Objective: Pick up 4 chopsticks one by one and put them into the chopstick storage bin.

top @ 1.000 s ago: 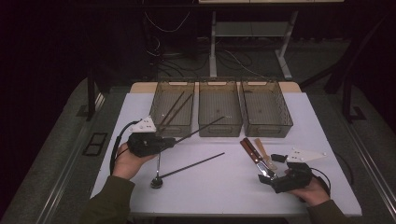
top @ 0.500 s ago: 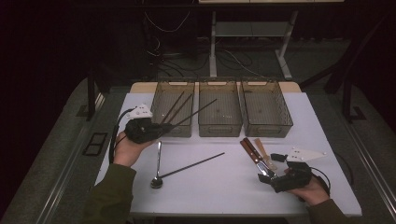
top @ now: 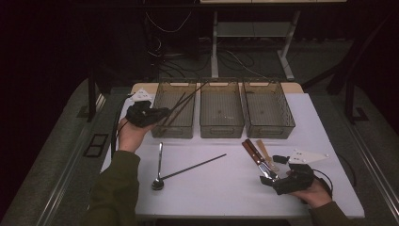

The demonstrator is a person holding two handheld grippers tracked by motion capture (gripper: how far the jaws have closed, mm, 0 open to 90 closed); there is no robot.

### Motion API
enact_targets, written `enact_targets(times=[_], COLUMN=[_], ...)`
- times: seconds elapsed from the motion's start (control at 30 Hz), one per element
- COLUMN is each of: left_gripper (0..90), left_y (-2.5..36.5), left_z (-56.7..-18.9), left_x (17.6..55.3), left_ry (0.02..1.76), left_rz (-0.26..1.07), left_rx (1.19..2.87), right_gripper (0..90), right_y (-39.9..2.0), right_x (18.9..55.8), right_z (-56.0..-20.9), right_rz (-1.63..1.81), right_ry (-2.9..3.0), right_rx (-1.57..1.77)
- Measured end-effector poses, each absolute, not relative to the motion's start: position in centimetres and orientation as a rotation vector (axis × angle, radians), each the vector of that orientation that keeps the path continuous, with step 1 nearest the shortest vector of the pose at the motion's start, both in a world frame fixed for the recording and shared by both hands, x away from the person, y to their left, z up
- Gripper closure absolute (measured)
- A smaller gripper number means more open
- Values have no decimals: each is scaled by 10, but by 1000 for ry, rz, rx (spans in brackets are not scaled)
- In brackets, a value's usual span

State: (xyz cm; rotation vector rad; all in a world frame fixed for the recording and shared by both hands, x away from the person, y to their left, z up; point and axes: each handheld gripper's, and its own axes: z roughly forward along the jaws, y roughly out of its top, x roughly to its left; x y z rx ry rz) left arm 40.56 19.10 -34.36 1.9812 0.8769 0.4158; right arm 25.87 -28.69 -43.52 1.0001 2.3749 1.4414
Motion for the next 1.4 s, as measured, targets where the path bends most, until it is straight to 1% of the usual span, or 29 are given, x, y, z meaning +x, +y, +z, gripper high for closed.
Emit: enact_targets(times=[0.43,0.83,1.1,1.27,1.33,1.4], left_gripper=[848,848,847,843,831,793], left_y=[194,193,192,191,190,190], left_z=[-362,-382,-388,-389,-389,-388], left_x=[441,457,459,460,460,459], left_ry=[1064,1203,1225,1235,1227,1219], left_rz=[476,444,434,407,420,427], left_rx=[1981,2033,2099,2101,2104,2095], right_gripper=[24,24,24,24,24,24], right_y=[-287,-287,-287,-287,-287,-287], right_x=[258,258,258,258,258,258], right_z=[-435,-435,-434,-434,-434,-434], right_rz=[1450,1451,1454,1456,1460,1458], right_ry=[2372,2373,2369,2371,2370,2370], right_rx=[1001,1000,997,998,997,997])
